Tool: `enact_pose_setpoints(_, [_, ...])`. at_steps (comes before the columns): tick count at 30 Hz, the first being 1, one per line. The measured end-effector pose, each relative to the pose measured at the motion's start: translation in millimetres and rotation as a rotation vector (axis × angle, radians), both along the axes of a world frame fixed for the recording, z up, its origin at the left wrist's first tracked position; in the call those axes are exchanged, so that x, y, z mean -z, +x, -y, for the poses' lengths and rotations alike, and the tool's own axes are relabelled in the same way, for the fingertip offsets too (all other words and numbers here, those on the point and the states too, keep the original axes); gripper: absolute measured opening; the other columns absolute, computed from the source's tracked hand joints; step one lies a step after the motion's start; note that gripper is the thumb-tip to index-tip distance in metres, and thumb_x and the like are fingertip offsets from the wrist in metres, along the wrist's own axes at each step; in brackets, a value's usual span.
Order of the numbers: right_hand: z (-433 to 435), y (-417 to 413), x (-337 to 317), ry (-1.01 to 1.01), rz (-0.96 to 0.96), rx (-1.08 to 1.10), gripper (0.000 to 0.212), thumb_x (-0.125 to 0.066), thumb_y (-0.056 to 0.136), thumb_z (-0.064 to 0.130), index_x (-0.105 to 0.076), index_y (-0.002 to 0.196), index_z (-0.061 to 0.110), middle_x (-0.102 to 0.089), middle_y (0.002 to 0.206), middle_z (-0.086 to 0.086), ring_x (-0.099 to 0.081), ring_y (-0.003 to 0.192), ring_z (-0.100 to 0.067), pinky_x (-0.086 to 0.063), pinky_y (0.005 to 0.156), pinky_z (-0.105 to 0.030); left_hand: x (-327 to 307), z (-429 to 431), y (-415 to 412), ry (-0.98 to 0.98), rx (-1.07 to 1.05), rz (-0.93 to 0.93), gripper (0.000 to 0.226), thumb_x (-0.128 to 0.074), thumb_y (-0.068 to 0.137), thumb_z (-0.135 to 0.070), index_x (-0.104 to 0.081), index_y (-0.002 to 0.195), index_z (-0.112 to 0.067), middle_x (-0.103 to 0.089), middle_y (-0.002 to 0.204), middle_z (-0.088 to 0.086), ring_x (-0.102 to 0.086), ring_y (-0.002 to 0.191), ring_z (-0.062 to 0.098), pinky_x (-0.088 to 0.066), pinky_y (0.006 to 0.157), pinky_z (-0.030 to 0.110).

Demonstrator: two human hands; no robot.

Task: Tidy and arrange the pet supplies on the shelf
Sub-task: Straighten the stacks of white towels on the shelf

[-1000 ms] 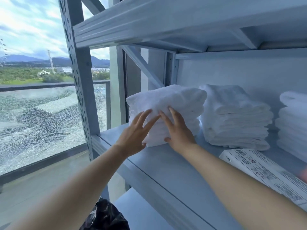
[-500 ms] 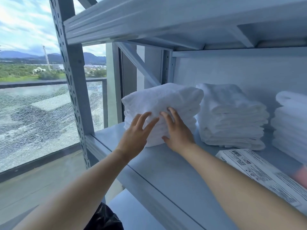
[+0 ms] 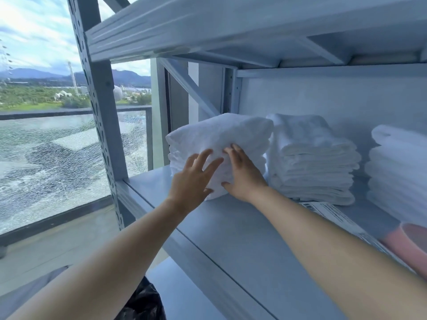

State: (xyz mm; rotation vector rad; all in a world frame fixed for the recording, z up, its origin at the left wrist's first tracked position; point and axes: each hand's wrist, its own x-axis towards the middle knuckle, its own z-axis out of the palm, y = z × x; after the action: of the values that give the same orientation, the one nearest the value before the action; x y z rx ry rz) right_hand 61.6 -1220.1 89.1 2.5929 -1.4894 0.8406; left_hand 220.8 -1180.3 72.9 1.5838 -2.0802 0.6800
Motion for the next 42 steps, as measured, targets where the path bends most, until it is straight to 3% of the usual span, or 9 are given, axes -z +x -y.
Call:
enact_pose_setpoints(4, [-4,-6,-6,0.021,-0.016,-0.012,0.073,-0.063,0.087,0.027,-0.018,0.145,0.025,-0.002,0.157,0.002,-0.014,0.143,-0.021,-0.03,0.109,-0.037,1,-1,2,0.015,-0.002,-0.051,0.079,-0.068,0.077,-0.048,-0.026,0.142,-0.035,-0.012,0.154,-0.003,-0.02,0.138,0.025,-0.055,0.066,0.038])
enact_pose_setpoints(7, [-9,-12,-13,0.042,-0.029,-0.03,0.069,-0.06,0.088,0.026,-0.021,0.145,0.029,-0.007,0.157,0.004,-0.016,0.143,-0.02,-0.027,0.11,-0.036,0,-1,1,0.017,-0.013,-0.039,0.073,-0.063,0.084,-0.042,-0.022,0.144,-0.034,-0.008,0.155,-0.004,-0.015,0.141,0.026,-0.056,0.074,0.04])
enact_pose_setpoints(11, [-17,-26,-24,0.013,-0.025,-0.035,0.063,-0.059,0.09,0.025,-0.028,0.144,0.024,-0.018,0.155,0.001,-0.022,0.141,-0.022,-0.028,0.11,-0.035,-14,-2,-16,-0.027,0.02,-0.07,0.068,-0.064,0.083,-0.037,-0.031,0.142,-0.027,-0.02,0.152,0.003,-0.008,0.143,0.031,-0.046,0.093,0.045])
enact_pose_setpoints(14, [-21,-45,-33,-0.058,-0.01,-0.005,0.057,-0.059,0.089,0.021,-0.036,0.141,0.015,-0.031,0.15,-0.003,-0.035,0.135,-0.023,-0.033,0.106,-0.034,-26,-1,-43,-0.097,0.125,-0.081,0.065,-0.067,0.08,-0.035,-0.04,0.137,-0.024,-0.035,0.145,0.006,-0.022,0.14,0.03,-0.036,0.103,0.042])
enact_pose_setpoints(22, [-26,-137,-48,-0.136,-0.04,0.146,0.045,-0.062,0.085,0.017,-0.051,0.129,0.014,-0.046,0.137,-0.002,-0.048,0.121,-0.021,-0.038,0.094,-0.026,-28,10,-102,-0.028,0.245,-0.15,0.063,-0.061,0.083,-0.037,-0.035,0.139,-0.028,-0.038,0.141,-0.006,-0.035,0.13,0.017,-0.048,0.083,0.034])
enact_pose_setpoints(33, [-18,-208,-52,-0.086,-0.165,0.28,0.063,-0.07,0.08,0.023,-0.042,0.137,0.02,-0.039,0.141,0.001,-0.038,0.128,-0.02,-0.039,0.1,-0.031,-42,45,-171,0.039,0.317,-0.138,0.069,-0.066,0.08,-0.038,-0.032,0.139,-0.028,-0.03,0.144,-0.004,-0.035,0.129,0.021,-0.049,0.069,0.035])
enact_pose_setpoints(37, [-10,-212,-45,-0.107,-0.2,0.308,0.072,-0.072,0.078,0.026,-0.036,0.14,0.022,-0.03,0.145,0.002,-0.029,0.133,-0.019,-0.04,0.098,-0.035,-40,57,-181,0.027,0.326,-0.08,0.074,-0.069,0.078,-0.038,-0.03,0.141,-0.027,-0.026,0.147,0.0,-0.026,0.134,0.023,-0.05,0.081,0.041])
enact_pose_setpoints(40, [-3,-211,-47,-0.138,-0.319,0.34,0.087,-0.076,0.073,0.031,-0.027,0.144,0.019,-0.024,0.149,0.0,-0.02,0.138,-0.02,-0.036,0.104,-0.038,-39,67,-189,0.055,0.308,-0.029,0.087,-0.071,0.075,-0.042,-0.022,0.145,-0.025,-0.019,0.151,0.004,-0.014,0.139,0.028,-0.042,0.099,0.045])
enact_pose_setpoints(42, [2,-212,-49,-0.128,-0.368,0.388,0.098,-0.078,0.069,0.037,-0.018,0.146,0.02,-0.017,0.152,0.001,-0.013,0.14,-0.022,-0.03,0.108,-0.045,-41,74,-195,0.112,0.309,-0.016,0.097,-0.073,0.071,-0.044,-0.016,0.147,-0.024,-0.016,0.152,0.005,-0.01,0.139,0.031,-0.04,0.103,0.047])
